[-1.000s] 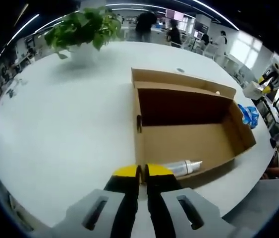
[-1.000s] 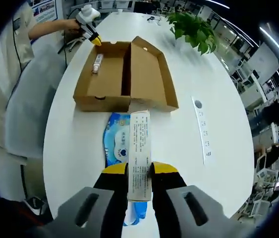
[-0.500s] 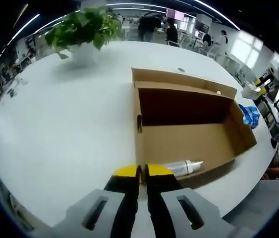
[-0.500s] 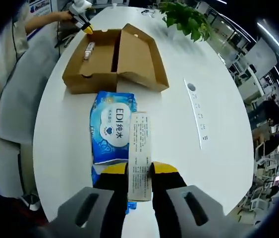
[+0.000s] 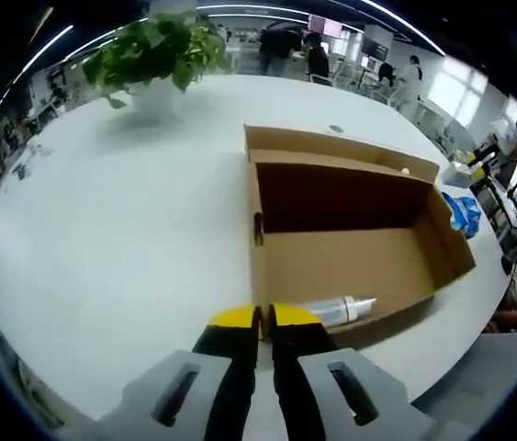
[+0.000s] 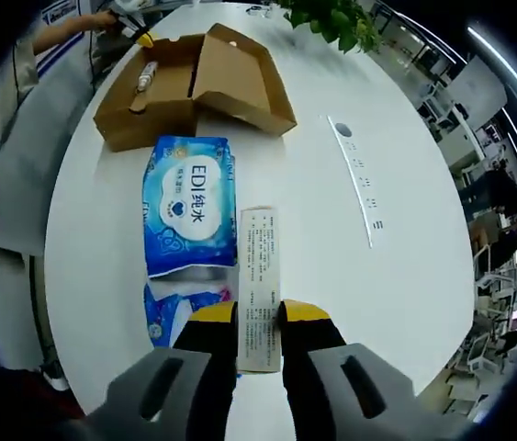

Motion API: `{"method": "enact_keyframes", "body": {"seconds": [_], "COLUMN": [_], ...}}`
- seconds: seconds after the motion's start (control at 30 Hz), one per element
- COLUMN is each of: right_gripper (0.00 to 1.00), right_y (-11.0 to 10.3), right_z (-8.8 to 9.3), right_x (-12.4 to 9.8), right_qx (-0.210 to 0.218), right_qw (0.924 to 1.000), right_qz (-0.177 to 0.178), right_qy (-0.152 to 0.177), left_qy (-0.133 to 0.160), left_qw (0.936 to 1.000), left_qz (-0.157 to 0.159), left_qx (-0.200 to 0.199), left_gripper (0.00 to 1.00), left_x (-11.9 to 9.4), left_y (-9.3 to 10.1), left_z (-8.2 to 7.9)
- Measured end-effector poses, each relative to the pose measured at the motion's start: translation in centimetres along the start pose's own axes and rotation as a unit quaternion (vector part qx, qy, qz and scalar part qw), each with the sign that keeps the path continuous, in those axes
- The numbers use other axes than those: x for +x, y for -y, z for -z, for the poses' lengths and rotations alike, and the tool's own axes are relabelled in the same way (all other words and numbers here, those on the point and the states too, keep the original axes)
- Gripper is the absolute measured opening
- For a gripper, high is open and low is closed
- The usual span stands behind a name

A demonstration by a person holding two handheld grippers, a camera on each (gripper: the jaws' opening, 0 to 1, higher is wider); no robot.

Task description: Operate the shoe box by opening the lid, removing the specified soft item, and placing it in the target area until the item is outside and the box remains undamaged.

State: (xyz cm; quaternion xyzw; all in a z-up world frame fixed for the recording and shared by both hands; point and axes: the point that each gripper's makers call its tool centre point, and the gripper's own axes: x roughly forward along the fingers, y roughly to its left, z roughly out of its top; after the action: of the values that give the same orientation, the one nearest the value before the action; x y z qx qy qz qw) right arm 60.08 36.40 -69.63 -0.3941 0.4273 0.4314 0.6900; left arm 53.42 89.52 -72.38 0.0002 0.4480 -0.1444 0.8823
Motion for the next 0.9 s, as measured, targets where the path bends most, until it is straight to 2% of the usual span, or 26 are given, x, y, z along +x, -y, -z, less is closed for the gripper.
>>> {"method": "enact_keyframes", "body": {"seconds": [0.2, 0.5, 0.9], "right_gripper": [0.15, 0.15, 0.15], "right_y": [-0.2, -0.6, -0.2], "right_z": [1.1, 3.8, 5.9], "right_x": [1.0, 2.4, 3.4], "right_qx": [0.002, -0.018, -0.039], "right_qw": [0.9998, 0.9977, 0.9949], "right_qz": [-0.014, -0.033, -0.032], "right_qy": [-0.014, -0.056, -0.087], "left_qy": [-0.001, -0.003, -0.005], "left_qw": [1.0000, 1.0000, 0.9998], "left_qz": [0.000, -0.003, -0.005], "left_qx": [0.001, 0.007, 0.017], "left_gripper": [0.01, 0.01, 0.02], "left_x": [0.0, -0.1, -0.1], "left_y": [0.0, 0.0, 0.0], "left_z": [0.0, 0.1, 0.2]}}
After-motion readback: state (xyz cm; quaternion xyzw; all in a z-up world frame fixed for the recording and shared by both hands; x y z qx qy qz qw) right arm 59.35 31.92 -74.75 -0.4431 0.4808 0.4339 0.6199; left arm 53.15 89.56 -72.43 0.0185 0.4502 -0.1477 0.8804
